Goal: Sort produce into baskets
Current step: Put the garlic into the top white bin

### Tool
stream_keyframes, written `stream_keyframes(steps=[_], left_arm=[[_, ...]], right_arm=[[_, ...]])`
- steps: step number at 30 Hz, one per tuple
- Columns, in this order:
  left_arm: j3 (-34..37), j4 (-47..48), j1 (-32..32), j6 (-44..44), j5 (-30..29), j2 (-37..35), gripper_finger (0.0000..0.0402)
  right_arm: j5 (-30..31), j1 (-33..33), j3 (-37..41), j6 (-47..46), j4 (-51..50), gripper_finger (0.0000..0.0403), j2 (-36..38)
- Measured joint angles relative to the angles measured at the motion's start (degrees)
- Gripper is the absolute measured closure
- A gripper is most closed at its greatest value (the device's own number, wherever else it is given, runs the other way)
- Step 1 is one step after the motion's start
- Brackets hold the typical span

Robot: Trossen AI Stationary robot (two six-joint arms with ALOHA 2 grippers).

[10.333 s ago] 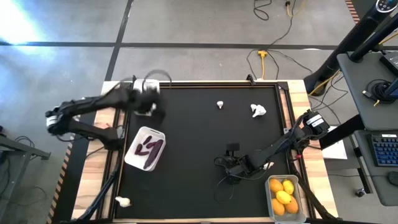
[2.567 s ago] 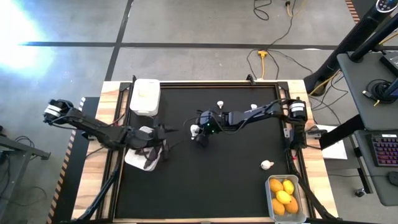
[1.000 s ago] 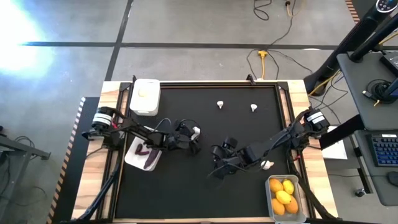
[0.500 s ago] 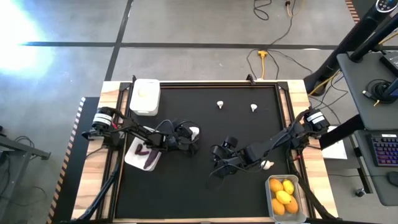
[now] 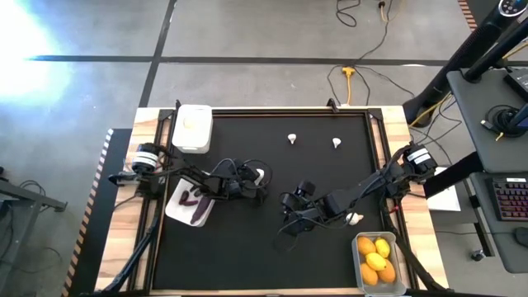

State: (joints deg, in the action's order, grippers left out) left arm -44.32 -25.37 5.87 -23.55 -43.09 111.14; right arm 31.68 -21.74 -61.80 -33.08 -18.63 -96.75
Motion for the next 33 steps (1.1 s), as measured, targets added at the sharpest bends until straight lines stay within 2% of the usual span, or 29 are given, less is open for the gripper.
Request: stream_keyframes(steps=[4, 8, 13, 17, 20, 23, 26, 29, 33], left_arm=[[-2.36, 1.96, -0.16, -0.01, 0.06, 2.26, 0.016], [-5.83, 11.95, -0.15, 0.04, 0.17, 0.68, 0.0207], [-9.95, 22.96, 0.18, -0.36, -1.9, -4.97, 0.0208], [-13.93, 39.05, -0.21, -0.04, -6.23, -11.2, 0.0207], [-18.06, 56.54, -2.64, -2.54, -11.32, -16.83, 0.0205], [-20.55, 71.17, -7.92, -6.21, -13.97, -21.74, 0.0204], [-20.45, 79.19, -16.81, -9.49, -13.28, -26.04, 0.0203], [-18.38, 80.1, -26.76, -10.19, -12.25, -28.54, 0.0203], [-16.09, 77.39, -38.49, -8.4, -8.09, -28.53, 0.0202]], right_arm=[[-0.13, -0.02, 0.0, 0.07, -0.19, 0.0112, 0.0], [-0.15, -0.13, 0.0, 0.08, -1.01, 0.0117, 0.0], [-0.2, -0.14, 0.0, 0.21, -1.81, 0.0125, 0.0], [-0.32, -0.36, 0.32, 0.62, -2.12, 0.0132, 0.0], [-0.59, -0.86, 1.12, 0.72, -2.15, 0.0137, 0.0], [-1.05, -1.05, 1.49, 0.85, -2.05, 0.014, 0.0], [-2.23, -1.11, 1.68, 0.37, -2.09, 0.0144, 0.0], [-2.95, -1.44, 1.66, 0.02, -1.85, 0.0148, 0.0], [-3.4, -1.75, 1.66, 0.02, -1.61, 0.0152, 0.0]])
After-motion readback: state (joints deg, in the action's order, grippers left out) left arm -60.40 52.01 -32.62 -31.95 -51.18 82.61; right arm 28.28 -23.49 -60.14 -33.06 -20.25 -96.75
